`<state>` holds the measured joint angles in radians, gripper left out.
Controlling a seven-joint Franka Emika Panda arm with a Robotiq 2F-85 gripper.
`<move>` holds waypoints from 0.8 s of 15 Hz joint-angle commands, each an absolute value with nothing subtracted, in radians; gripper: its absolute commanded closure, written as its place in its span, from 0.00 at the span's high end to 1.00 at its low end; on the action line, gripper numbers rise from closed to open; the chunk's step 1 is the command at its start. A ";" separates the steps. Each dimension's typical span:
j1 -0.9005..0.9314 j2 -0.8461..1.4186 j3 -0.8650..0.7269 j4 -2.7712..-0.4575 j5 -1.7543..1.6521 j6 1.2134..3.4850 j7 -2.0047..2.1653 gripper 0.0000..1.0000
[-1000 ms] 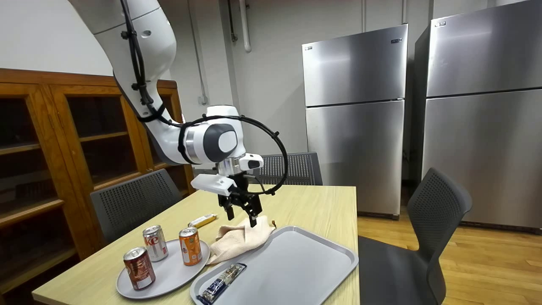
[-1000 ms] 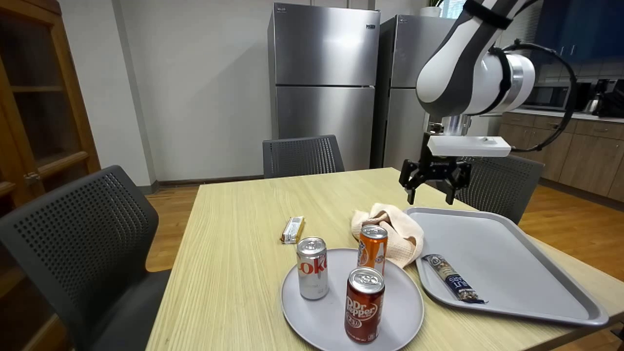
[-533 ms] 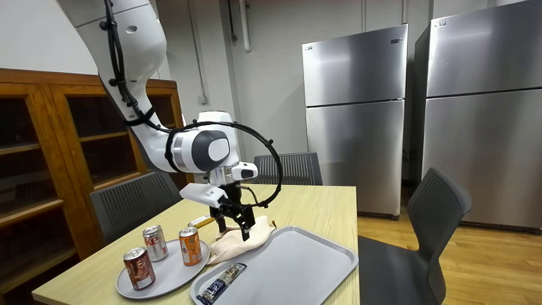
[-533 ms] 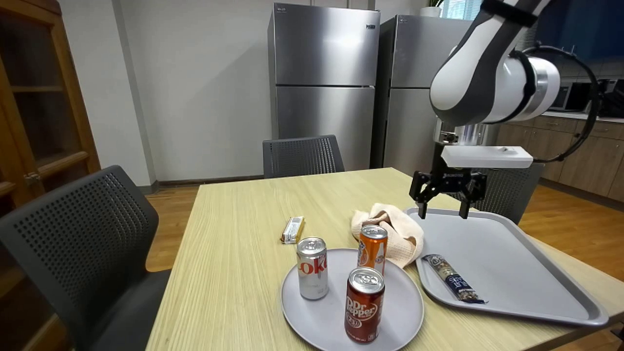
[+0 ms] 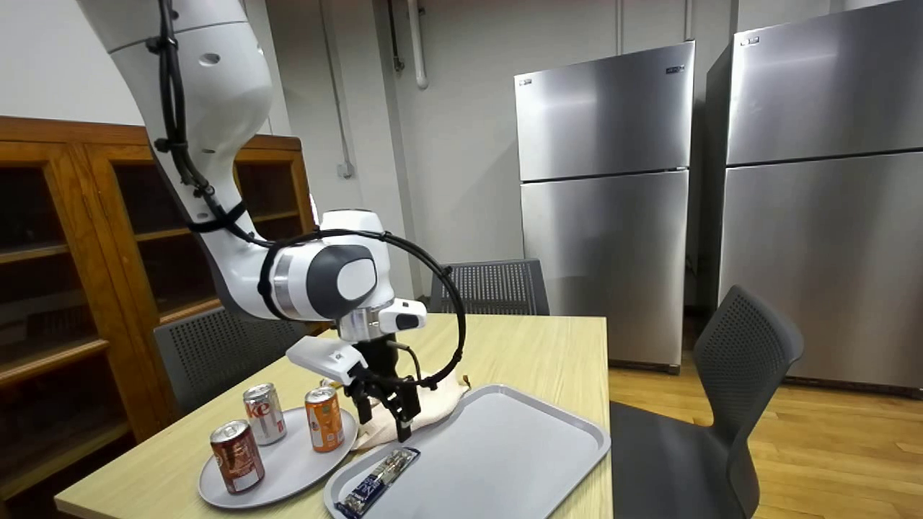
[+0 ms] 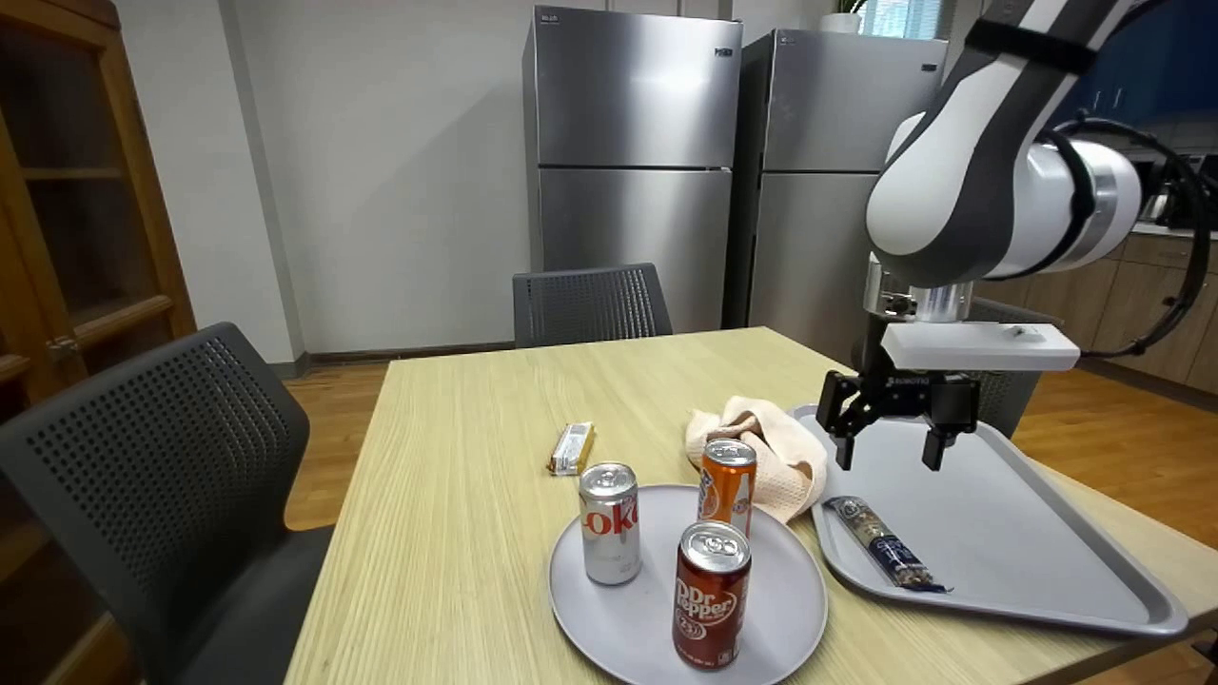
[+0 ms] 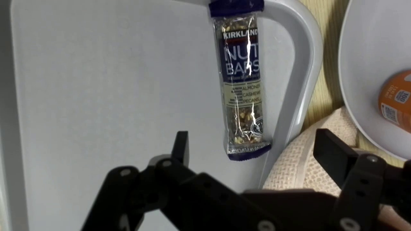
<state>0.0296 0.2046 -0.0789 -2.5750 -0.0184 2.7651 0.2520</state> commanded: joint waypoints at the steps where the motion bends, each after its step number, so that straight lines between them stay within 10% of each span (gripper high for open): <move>1: 0.077 0.213 -0.112 -2.613 -0.083 2.837 0.381 1.00; 12: 0.181 0.264 -0.215 -2.678 -0.115 2.928 0.513 1.00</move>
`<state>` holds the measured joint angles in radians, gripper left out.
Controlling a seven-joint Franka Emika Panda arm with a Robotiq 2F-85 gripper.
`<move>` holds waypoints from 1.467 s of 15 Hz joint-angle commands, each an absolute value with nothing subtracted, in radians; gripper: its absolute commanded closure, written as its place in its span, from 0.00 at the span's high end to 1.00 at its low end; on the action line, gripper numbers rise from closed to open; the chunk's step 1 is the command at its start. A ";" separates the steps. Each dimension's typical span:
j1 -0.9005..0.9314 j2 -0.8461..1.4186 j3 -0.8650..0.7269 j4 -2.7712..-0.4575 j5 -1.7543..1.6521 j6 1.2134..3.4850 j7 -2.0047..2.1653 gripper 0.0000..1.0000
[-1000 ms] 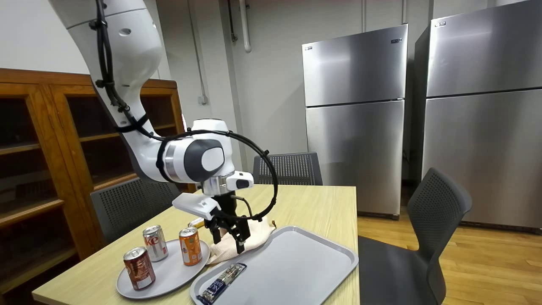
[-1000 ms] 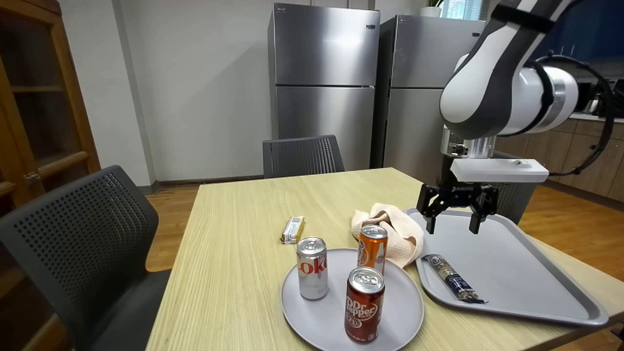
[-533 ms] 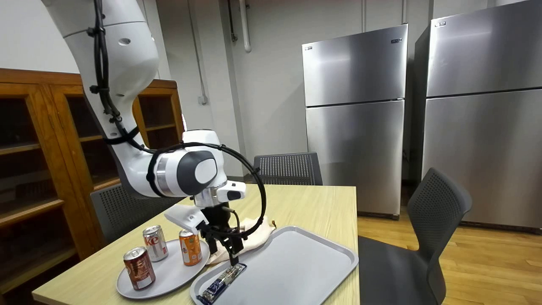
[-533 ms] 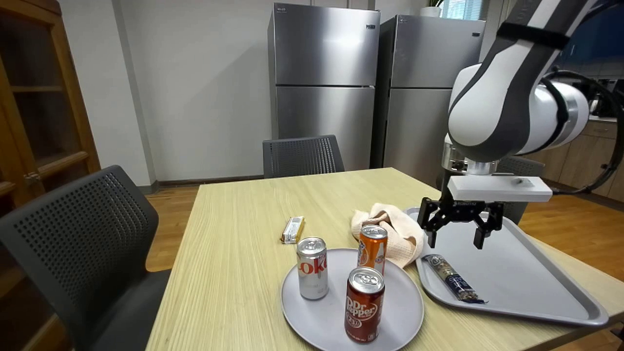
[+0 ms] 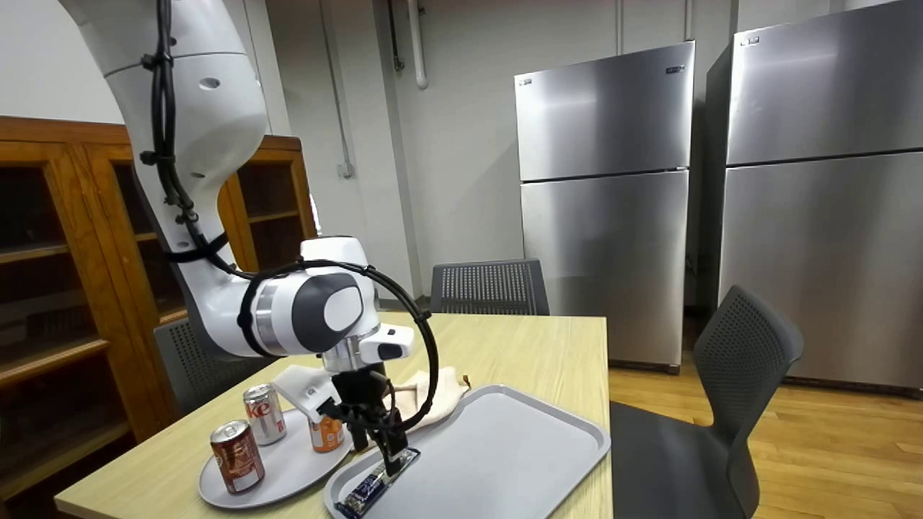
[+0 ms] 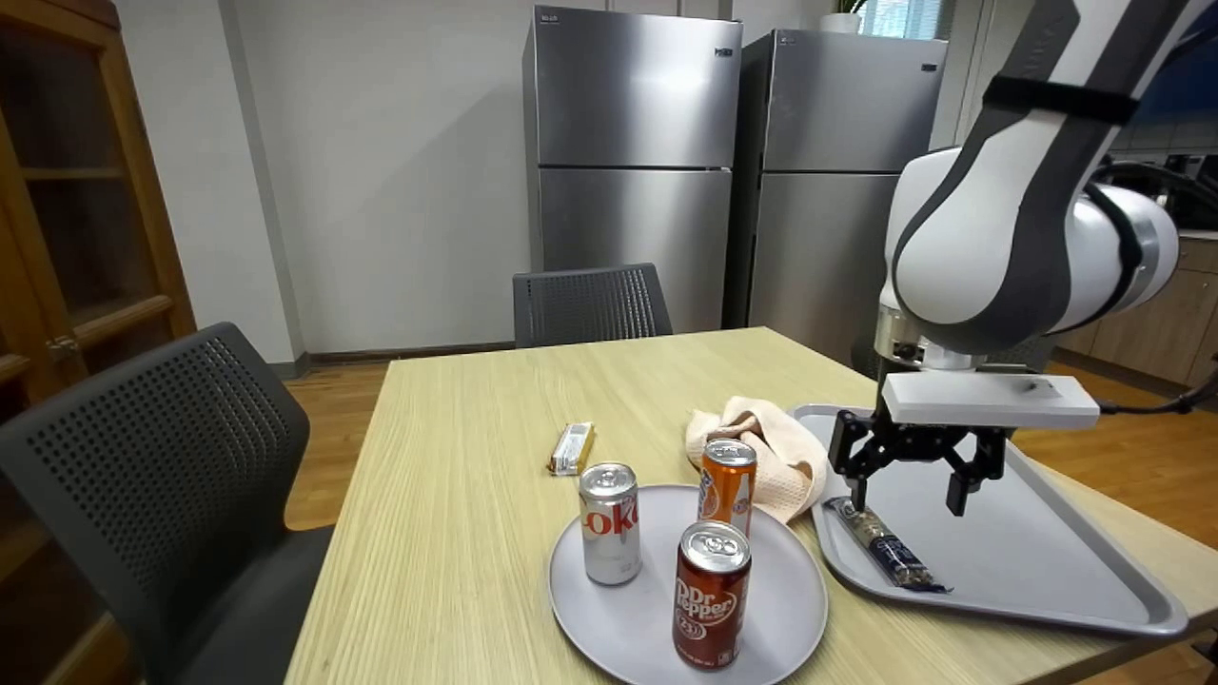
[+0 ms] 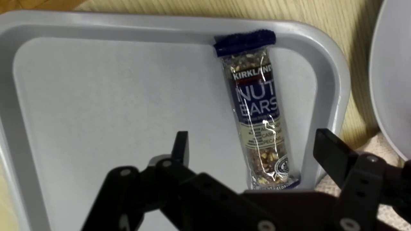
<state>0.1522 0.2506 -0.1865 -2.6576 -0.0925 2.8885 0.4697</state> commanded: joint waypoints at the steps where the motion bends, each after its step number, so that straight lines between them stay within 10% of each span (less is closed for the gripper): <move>1: 0.187 0.279 -0.222 -2.678 -0.115 2.941 0.510 1.00; 16: 0.232 0.406 -0.226 -2.631 0.002 2.997 0.453 1.00; 17: 0.230 0.408 -0.224 -2.629 0.008 2.995 0.452 0.75; 22: 0.225 0.404 -0.217 -2.622 0.024 2.994 0.450 0.42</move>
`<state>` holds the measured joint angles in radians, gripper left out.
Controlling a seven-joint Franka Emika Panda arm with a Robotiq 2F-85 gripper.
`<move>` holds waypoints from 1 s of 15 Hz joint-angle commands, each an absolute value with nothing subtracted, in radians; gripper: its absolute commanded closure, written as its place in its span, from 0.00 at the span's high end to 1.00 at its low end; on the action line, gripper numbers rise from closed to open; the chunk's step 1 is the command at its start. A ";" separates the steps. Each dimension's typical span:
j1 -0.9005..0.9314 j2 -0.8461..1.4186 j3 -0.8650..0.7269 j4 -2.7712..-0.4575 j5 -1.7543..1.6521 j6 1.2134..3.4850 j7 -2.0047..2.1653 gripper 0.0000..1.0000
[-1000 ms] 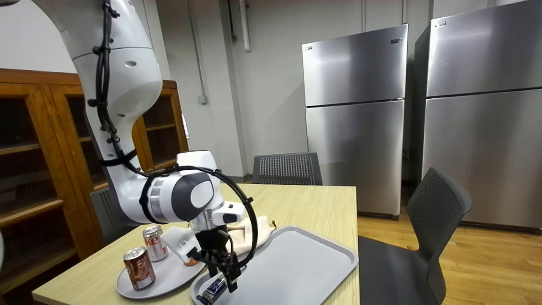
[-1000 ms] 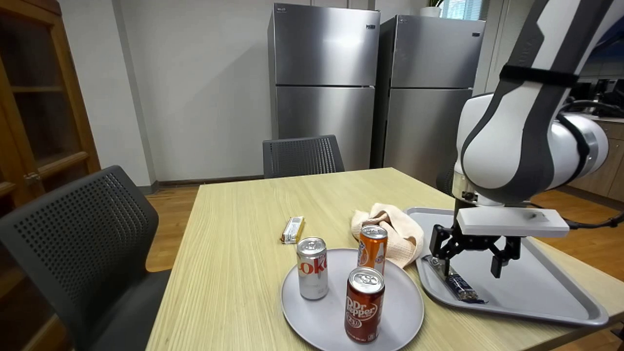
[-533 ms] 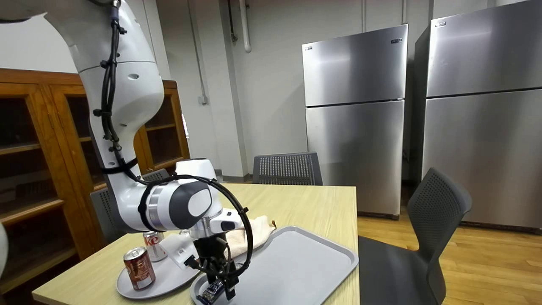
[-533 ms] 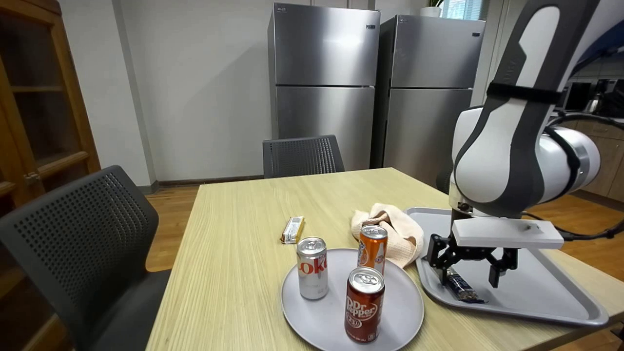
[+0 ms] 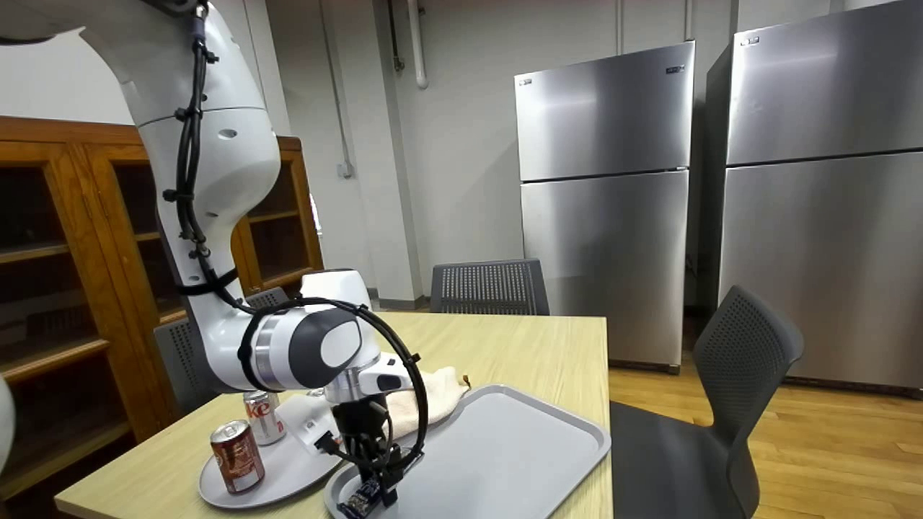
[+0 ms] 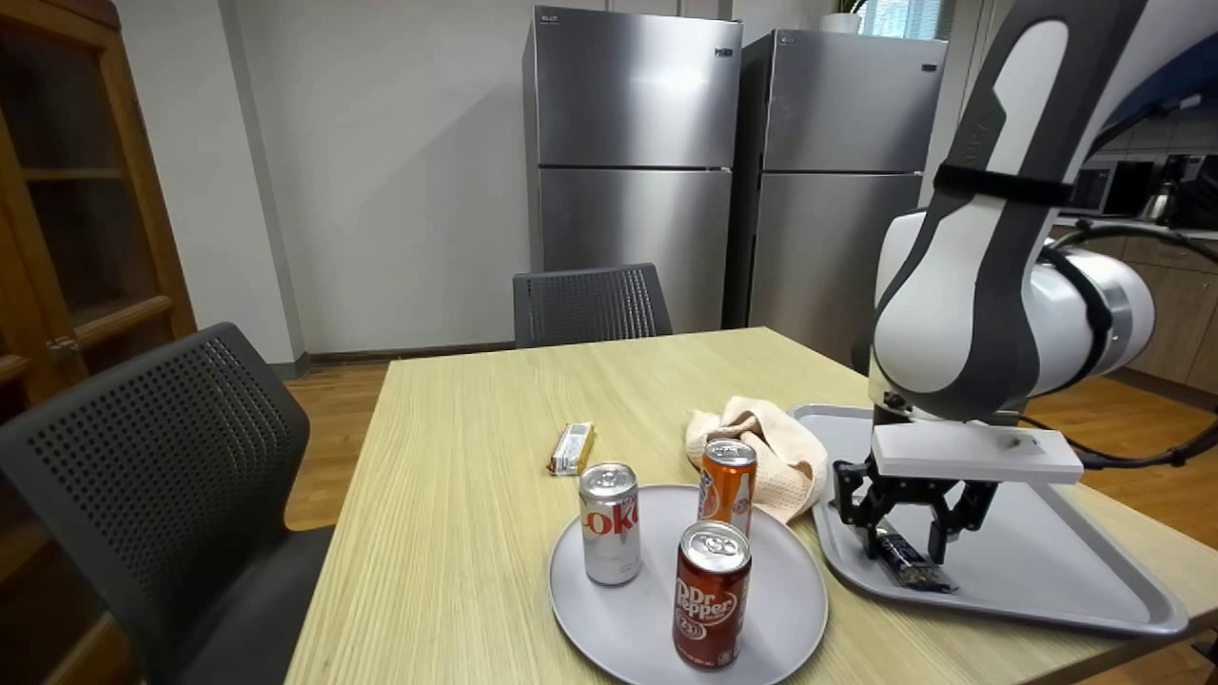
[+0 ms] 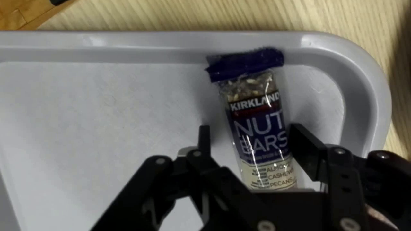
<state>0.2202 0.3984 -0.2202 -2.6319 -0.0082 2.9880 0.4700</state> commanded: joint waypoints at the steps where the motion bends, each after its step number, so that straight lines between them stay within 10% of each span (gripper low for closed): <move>1: 0.224 0.403 -0.215 -2.621 0.028 2.995 0.450 0.34; 5: 0.226 0.398 -0.220 -2.623 0.037 2.995 0.452 0.08; 15: 0.298 0.279 -0.317 -2.633 -0.022 2.979 0.480 0.07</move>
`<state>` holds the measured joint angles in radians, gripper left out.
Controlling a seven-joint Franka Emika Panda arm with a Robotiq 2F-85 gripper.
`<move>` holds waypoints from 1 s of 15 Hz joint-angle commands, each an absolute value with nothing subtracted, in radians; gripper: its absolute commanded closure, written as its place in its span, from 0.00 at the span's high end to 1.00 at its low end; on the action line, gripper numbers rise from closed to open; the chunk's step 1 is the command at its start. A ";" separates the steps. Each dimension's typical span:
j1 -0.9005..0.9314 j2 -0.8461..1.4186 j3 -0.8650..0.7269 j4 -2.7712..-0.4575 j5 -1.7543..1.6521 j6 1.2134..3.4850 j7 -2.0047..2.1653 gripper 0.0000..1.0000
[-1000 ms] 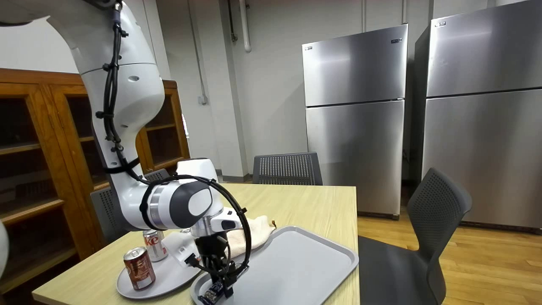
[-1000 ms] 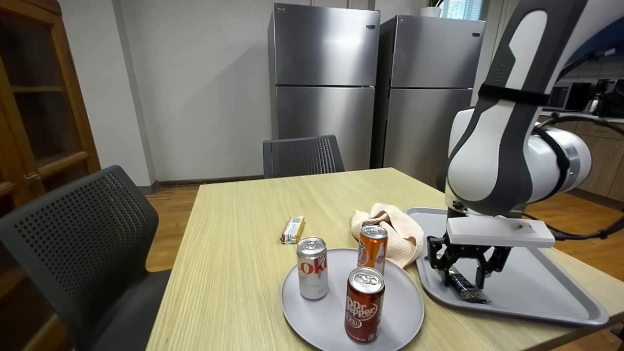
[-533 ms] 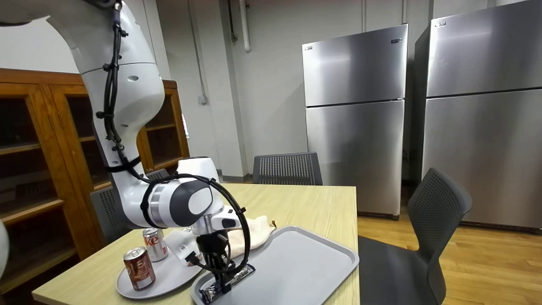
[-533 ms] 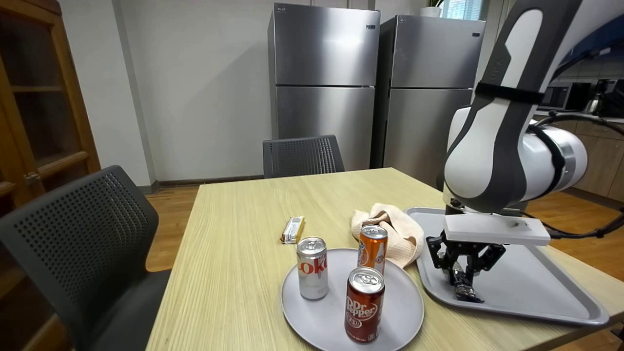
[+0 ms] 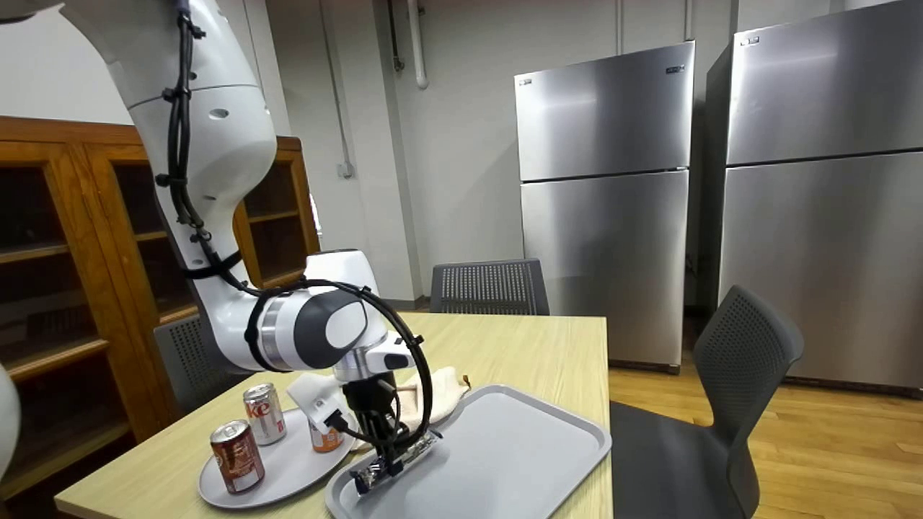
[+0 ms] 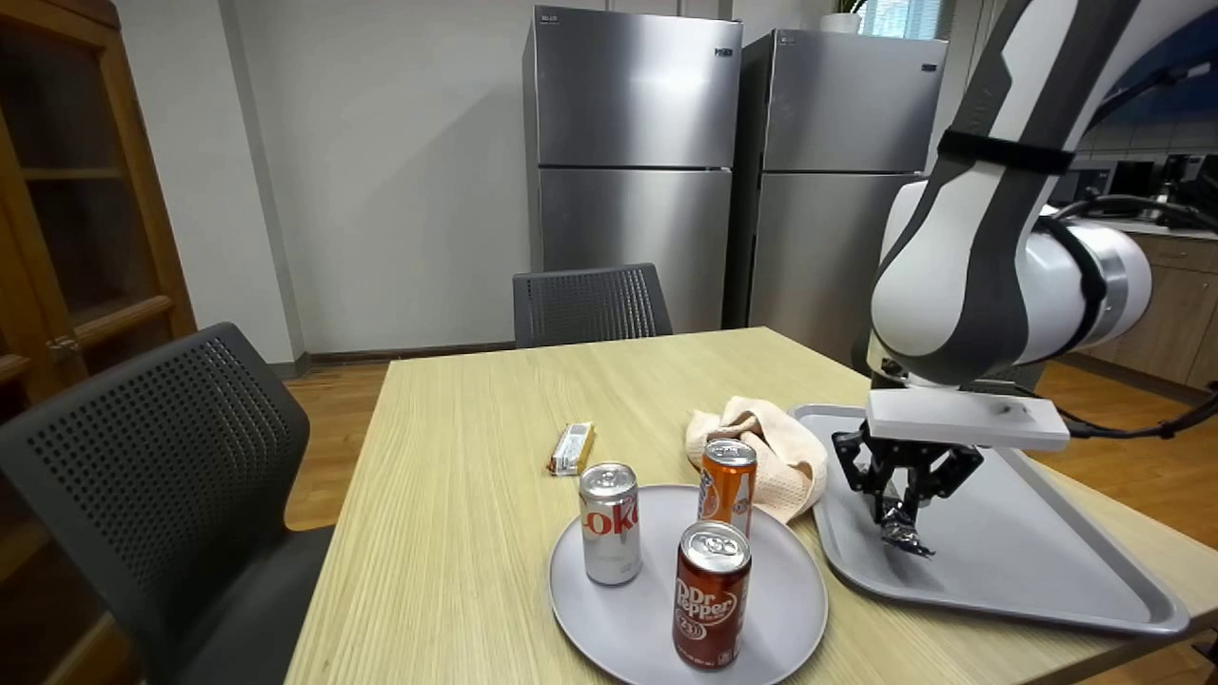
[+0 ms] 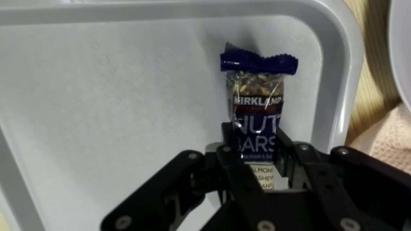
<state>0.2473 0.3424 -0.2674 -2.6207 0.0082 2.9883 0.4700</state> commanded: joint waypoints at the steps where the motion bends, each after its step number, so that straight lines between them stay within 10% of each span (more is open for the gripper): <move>1: 0.308 0.271 -0.326 -2.630 -0.032 2.979 0.483 0.07; 15: 0.390 0.281 -0.299 -2.430 -0.082 2.939 0.558 0.07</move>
<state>0.3729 0.2668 -0.3113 -2.4988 -0.0535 2.9806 0.4982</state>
